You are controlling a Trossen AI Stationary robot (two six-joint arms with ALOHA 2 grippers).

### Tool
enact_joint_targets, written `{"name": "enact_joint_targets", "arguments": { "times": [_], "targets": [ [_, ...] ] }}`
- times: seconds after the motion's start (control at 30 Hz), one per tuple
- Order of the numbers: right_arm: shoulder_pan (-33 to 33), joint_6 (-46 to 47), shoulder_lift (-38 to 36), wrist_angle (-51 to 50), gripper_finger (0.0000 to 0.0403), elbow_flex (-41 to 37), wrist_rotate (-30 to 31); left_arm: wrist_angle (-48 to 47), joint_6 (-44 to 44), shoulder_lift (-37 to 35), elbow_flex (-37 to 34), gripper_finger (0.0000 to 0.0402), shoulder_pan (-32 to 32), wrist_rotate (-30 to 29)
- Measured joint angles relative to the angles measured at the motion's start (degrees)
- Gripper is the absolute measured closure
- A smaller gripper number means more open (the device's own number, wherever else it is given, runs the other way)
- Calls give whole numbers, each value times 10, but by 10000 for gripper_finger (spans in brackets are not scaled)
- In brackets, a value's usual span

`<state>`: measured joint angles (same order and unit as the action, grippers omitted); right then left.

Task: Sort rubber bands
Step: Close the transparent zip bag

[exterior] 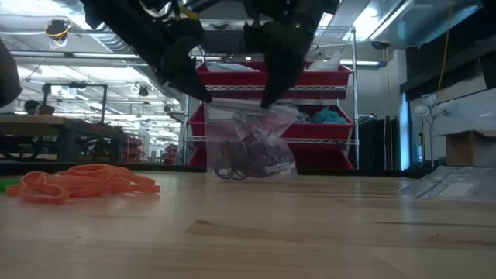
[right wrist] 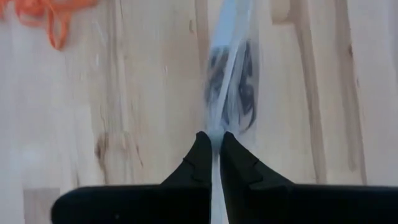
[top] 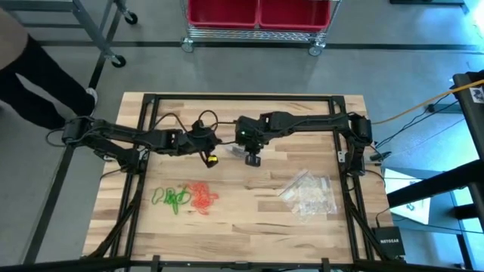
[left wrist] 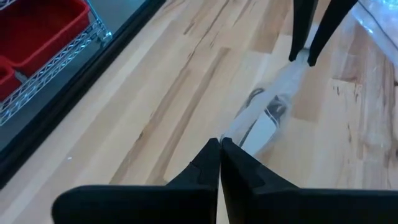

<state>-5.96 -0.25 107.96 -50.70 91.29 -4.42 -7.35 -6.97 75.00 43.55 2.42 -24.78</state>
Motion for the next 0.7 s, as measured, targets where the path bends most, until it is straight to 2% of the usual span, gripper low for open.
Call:
{"name": "enact_joint_targets", "arguments": {
  "times": [0.37, 0.53, 0.6, 0.7],
  "targets": [
    [0, 0, 0, -99, 395, -2, 10, -34, 1, -24, -1, 401, 2, -10],
    [0, 1, 0, -96, 393, -2, 10, -24, -3, -24, -1, 401, 4, -5],
    [0, 2, 0, -67, 382, -1, 13, -29, -12, -24, 5, 398, 9, 1],
    [-6, 0, 0, -71, 343, 22, 32, -41, -16, -28, 30, 373, 13, 31]
  ]
}}
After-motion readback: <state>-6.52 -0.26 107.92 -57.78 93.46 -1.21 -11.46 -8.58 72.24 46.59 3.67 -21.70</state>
